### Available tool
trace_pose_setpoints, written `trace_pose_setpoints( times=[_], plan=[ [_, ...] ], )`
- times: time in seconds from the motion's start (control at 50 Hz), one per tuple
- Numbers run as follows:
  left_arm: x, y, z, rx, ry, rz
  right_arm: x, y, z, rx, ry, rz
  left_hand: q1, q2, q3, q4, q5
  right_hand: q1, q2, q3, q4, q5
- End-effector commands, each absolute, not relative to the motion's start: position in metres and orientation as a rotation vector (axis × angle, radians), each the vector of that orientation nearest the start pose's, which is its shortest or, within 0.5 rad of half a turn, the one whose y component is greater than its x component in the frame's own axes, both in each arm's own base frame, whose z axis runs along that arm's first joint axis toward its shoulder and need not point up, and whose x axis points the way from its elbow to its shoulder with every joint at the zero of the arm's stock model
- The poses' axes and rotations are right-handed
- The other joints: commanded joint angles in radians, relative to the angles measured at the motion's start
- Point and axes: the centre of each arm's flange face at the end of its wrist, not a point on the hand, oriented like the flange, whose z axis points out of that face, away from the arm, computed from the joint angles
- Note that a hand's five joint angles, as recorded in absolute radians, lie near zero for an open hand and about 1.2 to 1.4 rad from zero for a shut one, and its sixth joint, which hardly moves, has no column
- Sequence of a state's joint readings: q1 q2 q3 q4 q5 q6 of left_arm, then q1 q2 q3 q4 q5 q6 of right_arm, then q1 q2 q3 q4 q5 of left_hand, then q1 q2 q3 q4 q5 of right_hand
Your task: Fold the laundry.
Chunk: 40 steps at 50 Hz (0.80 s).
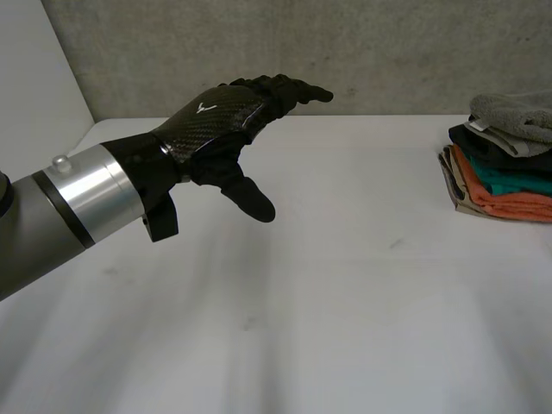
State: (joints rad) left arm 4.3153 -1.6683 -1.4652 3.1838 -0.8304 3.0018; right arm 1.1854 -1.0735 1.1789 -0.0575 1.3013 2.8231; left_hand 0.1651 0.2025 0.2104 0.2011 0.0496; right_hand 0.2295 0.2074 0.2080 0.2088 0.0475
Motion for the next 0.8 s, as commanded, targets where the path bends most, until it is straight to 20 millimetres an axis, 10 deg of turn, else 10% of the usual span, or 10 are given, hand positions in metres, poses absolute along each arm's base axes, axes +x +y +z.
trace_pose_setpoints(
  times=[0.02,0.14,0.26,0.38,0.52,0.8],
  plan=[
    [-0.298,-0.207,0.329,-0.851,-1.458,1.517,-0.050,-0.436,0.304,-0.227,2.785,-2.724,0.009,-0.028,-0.036,-0.027,-0.050,-0.055,-0.033,-0.033,-0.034,-0.047],
    [-0.293,-0.213,0.365,-0.735,-1.393,1.657,0.017,-0.430,0.378,-0.251,1.929,-3.368,0.009,-0.028,-0.036,-0.027,-0.050,-0.055,-0.033,-0.033,-0.034,-0.047],
    [-0.247,-0.246,0.401,-0.350,-1.496,1.978,0.129,-0.378,0.400,-0.561,1.127,-3.286,0.009,-0.028,-0.036,-0.027,-0.050,-0.055,-0.033,-0.033,-0.034,-0.047],
    [-0.192,-0.280,0.390,-0.214,-1.745,2.180,0.202,-0.338,0.352,-0.636,1.301,-2.754,0.009,-0.028,-0.036,-0.027,-0.050,-0.055,-0.033,-0.033,-0.034,-0.047],
    [-0.140,-0.317,0.321,-0.359,-2.225,2.088,0.242,-0.301,0.288,-0.640,1.739,-2.193,0.009,-0.028,-0.036,-0.027,-0.050,-0.055,-0.033,-0.033,-0.034,-0.047],
    [-0.087,-0.337,0.178,-1.027,-2.773,1.460,0.258,-0.291,0.261,-0.734,1.861,-2.137,0.009,-0.028,-0.036,-0.027,-0.050,-0.055,-0.033,-0.033,-0.034,-0.047]
  ],
)
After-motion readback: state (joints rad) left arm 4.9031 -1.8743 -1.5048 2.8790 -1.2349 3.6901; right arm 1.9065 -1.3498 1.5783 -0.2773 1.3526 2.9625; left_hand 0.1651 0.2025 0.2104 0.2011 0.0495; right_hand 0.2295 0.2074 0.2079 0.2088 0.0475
